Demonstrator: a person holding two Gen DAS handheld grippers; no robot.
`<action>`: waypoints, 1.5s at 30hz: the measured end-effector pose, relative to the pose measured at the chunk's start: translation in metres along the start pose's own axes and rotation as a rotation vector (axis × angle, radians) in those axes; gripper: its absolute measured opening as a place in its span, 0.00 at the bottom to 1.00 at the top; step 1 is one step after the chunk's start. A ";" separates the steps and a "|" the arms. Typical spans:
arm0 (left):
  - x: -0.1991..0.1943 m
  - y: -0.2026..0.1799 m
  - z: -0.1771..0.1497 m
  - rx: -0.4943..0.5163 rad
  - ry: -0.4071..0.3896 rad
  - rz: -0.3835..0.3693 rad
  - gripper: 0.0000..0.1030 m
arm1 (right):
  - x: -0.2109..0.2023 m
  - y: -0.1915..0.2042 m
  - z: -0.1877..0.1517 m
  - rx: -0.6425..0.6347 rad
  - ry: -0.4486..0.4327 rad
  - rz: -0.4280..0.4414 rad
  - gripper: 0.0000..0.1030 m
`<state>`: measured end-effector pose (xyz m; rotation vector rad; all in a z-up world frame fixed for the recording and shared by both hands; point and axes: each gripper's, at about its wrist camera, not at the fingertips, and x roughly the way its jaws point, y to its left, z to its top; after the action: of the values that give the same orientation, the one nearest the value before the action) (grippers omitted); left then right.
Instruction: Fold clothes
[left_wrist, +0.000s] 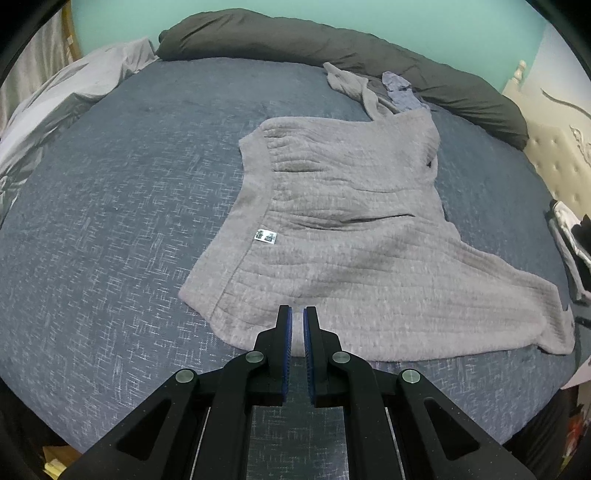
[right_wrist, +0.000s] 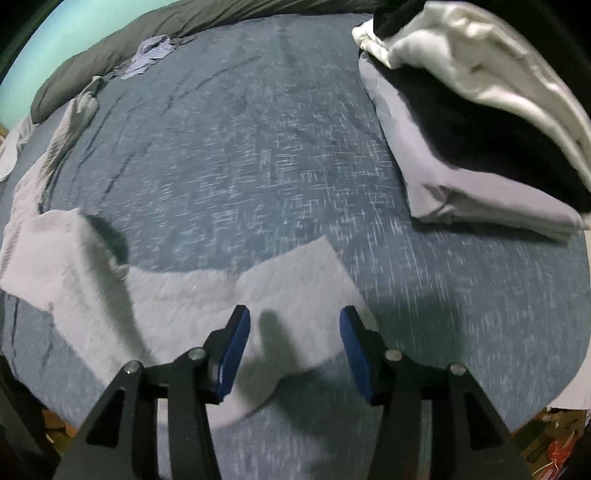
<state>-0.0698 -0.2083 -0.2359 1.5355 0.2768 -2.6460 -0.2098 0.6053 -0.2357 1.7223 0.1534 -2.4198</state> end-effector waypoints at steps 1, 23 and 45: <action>0.000 0.001 0.000 0.000 0.002 0.004 0.06 | 0.005 -0.002 0.001 0.004 0.002 -0.018 0.51; 0.010 -0.009 0.003 0.007 0.025 -0.003 0.06 | 0.025 -0.002 -0.017 -0.054 -0.045 0.004 0.05; 0.010 0.007 -0.004 -0.009 0.037 0.008 0.06 | -0.039 -0.055 -0.017 0.083 -0.275 -0.167 0.03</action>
<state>-0.0706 -0.2138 -0.2474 1.5805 0.2835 -2.6098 -0.1924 0.6652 -0.2048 1.4392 0.1691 -2.7919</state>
